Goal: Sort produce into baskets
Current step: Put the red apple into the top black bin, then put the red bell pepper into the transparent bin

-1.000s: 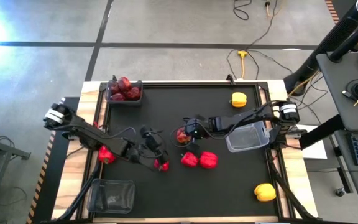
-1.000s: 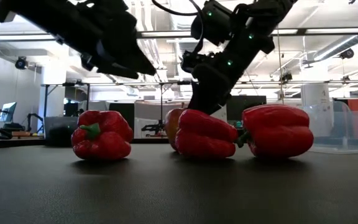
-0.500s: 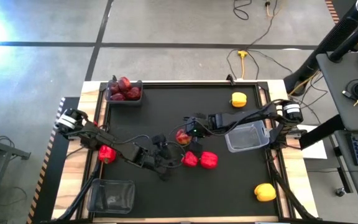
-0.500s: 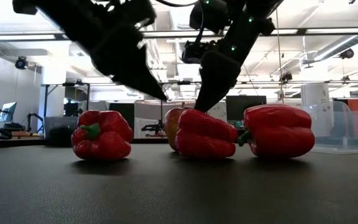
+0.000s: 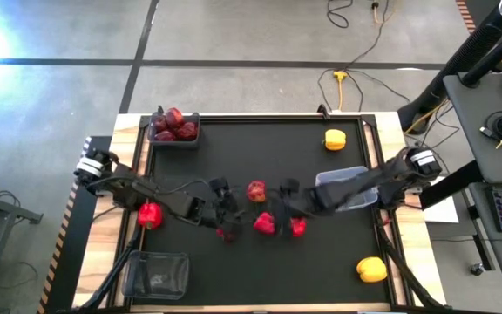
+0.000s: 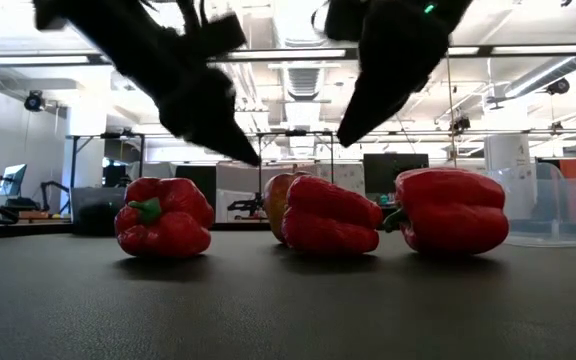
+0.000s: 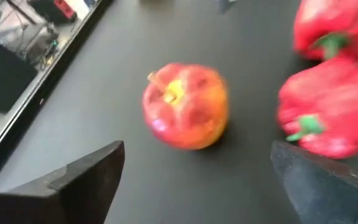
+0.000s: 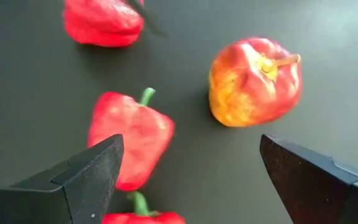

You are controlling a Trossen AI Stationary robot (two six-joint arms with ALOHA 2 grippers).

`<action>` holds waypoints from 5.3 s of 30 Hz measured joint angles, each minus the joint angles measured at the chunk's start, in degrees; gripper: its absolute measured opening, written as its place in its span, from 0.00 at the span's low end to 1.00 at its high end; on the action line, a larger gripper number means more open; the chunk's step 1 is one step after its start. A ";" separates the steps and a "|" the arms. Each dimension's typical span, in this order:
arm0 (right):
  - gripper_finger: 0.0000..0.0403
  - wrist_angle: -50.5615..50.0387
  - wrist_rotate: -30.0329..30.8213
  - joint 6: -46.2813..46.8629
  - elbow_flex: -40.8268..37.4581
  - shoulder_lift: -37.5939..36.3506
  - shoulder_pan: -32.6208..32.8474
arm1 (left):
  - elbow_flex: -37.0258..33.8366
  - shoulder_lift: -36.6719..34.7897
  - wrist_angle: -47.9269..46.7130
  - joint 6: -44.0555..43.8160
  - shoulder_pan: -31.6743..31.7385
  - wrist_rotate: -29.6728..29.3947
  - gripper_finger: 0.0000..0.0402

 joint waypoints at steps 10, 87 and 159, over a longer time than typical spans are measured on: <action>0.91 14.37 14.79 3.94 -0.96 3.84 15.23 | -5.10 -1.34 15.08 7.19 9.64 16.63 1.00; 0.91 19.00 13.38 3.69 -2.69 5.23 14.90 | -13.17 -20.87 -12.33 -8.06 51.90 -12.86 0.97; 0.71 -35.04 20.87 28.16 7.42 -4.18 4.72 | -39.24 -45.34 42.87 13.29 -5.11 16.36 0.89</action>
